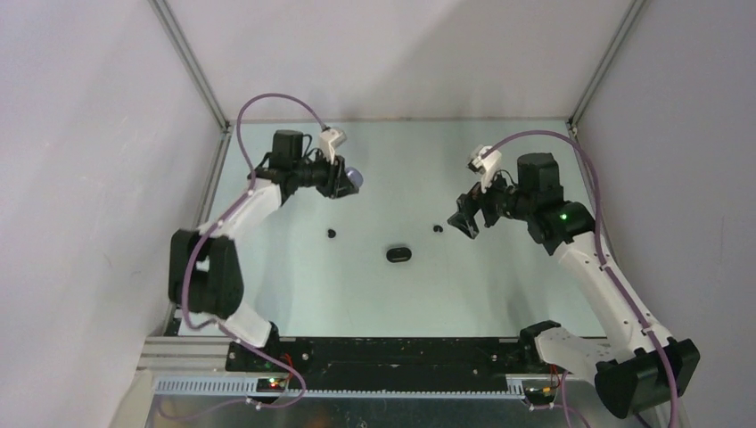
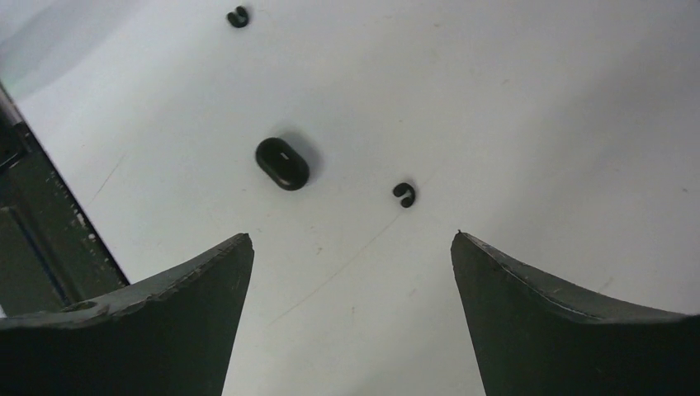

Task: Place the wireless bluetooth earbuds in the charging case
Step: Place the charging case with the earbuds at the center of the board.

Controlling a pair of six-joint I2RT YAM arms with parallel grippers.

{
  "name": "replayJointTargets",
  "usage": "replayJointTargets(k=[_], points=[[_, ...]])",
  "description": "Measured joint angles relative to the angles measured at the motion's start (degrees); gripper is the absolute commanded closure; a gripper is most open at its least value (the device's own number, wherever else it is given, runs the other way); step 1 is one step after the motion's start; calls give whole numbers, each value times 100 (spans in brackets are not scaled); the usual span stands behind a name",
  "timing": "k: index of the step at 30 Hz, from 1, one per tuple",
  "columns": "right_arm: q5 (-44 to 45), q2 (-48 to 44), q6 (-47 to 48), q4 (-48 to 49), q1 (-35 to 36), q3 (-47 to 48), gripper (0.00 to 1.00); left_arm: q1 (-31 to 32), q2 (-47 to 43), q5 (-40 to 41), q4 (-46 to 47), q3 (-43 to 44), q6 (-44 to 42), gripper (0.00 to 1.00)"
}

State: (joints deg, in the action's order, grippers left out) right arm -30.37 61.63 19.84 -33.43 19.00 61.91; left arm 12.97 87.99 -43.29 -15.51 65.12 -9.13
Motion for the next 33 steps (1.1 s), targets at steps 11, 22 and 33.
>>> replayJointTargets(k=[11, 22, 33], points=[[127, -70, -33, 293, -457, -116, 1, -721, 2229, 278, 61, 1504, 1419, 98], [544, 345, 70, 343, -232, -116, 1, -590, 3147, 33, 785, 1899, 2734, 94], [811, 411, 138, 461, -225, -199, 1, -22, 3807, -48, 1928, 1899, 4109, 88]])
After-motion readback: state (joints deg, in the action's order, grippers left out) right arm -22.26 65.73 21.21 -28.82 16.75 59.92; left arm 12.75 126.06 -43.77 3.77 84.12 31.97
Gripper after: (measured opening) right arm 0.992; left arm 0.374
